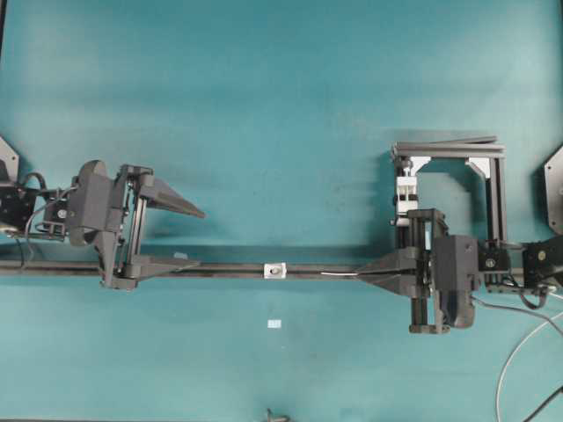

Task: Insert the wire through the hole in the metal fitting marked with a red label.
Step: 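Align the wire tip with the red-ringed hole in the white bracket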

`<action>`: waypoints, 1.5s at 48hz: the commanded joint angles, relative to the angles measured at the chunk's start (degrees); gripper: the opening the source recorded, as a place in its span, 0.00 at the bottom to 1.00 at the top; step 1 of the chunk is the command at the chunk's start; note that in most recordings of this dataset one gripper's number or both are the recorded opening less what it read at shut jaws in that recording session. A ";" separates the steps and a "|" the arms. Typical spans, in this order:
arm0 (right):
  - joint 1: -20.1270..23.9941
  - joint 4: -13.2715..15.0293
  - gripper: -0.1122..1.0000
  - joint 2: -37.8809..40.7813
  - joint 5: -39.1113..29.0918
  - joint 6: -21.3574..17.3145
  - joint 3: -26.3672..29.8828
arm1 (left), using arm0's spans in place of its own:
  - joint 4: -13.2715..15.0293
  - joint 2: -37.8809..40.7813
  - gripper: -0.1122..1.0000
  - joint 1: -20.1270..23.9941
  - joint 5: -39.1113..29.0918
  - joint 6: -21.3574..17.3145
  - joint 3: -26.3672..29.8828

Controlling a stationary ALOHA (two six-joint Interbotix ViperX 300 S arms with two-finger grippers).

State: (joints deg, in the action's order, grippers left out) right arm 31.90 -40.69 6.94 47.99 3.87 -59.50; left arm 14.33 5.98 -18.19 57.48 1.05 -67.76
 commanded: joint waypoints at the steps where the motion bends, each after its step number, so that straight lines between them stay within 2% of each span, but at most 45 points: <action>1: 0.18 0.18 0.11 -0.35 0.35 0.18 0.97 | 0.18 -0.09 0.56 -0.35 -0.18 -0.18 0.97; 27: -1.58 0.26 0.11 0.53 0.26 2.29 2.29 | 0.18 1.76 0.56 -0.97 -1.32 -0.18 3.08; 48: -3.96 3.87 0.11 1.93 0.18 2.37 3.34 | 0.18 1.76 0.56 -0.97 -2.29 -0.18 3.96; 72: -5.71 6.15 0.11 3.43 0.18 2.37 4.83 | 0.18 1.67 0.56 -0.97 -2.29 -0.09 3.87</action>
State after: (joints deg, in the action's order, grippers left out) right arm 26.37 -35.07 10.90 47.99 6.24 -55.55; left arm 14.33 8.26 -18.98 54.84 0.97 -64.42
